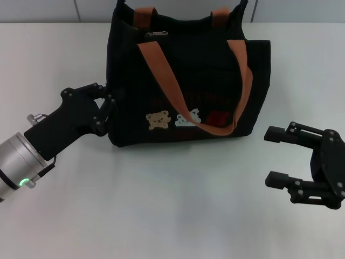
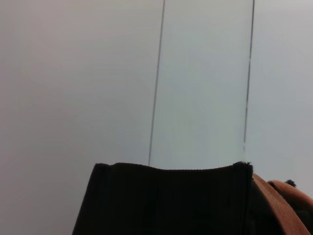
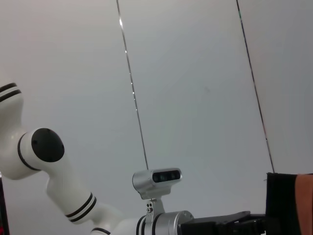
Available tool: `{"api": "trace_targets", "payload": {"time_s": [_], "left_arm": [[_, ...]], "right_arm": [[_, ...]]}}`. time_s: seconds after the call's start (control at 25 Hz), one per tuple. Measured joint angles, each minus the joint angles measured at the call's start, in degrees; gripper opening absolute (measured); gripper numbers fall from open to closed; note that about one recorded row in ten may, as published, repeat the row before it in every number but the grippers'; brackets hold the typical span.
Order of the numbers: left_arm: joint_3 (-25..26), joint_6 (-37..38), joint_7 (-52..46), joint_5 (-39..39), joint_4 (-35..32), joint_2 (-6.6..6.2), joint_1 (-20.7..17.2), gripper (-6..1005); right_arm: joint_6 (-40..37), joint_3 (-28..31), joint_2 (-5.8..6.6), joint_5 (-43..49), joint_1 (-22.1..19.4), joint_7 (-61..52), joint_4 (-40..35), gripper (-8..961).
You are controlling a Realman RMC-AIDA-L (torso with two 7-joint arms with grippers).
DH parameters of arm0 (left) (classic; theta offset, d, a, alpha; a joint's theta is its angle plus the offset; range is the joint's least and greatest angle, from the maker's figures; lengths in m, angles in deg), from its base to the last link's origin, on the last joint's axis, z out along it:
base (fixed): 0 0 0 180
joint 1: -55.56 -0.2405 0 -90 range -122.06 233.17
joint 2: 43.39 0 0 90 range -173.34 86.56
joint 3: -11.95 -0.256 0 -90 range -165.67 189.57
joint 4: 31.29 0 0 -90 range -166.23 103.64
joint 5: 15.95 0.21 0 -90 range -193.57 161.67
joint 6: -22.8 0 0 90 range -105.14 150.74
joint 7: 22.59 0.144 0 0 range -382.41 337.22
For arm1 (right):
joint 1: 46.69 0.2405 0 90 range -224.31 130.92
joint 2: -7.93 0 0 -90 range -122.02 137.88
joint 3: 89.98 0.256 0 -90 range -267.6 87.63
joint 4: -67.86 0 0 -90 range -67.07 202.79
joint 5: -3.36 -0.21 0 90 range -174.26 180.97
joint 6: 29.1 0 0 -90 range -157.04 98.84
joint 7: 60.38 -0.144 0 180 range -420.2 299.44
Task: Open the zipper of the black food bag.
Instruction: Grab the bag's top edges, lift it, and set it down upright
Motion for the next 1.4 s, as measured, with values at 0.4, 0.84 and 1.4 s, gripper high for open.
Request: {"api": "trace_targets", "payload": {"time_s": [0.4,0.84,1.4], "left_arm": [[1.28,0.61,0.33,0.0,-1.71,-0.31,-0.77,97],[4.15,10.08,-2.79,-0.68,-16.4,-1.79,-3.62,97],[-10.08,17.24,-4.85,-2.01,-31.56,-0.42,0.14,97]], "right_arm": [[1.29,2.74,-0.05,-0.08,0.08,-0.08,0.58,775],[3.53,4.83,-0.12,-0.08,1.19,-0.08,3.18,776],[8.83,4.89,-0.34,-0.08,4.17,0.09,7.29,776]]}}
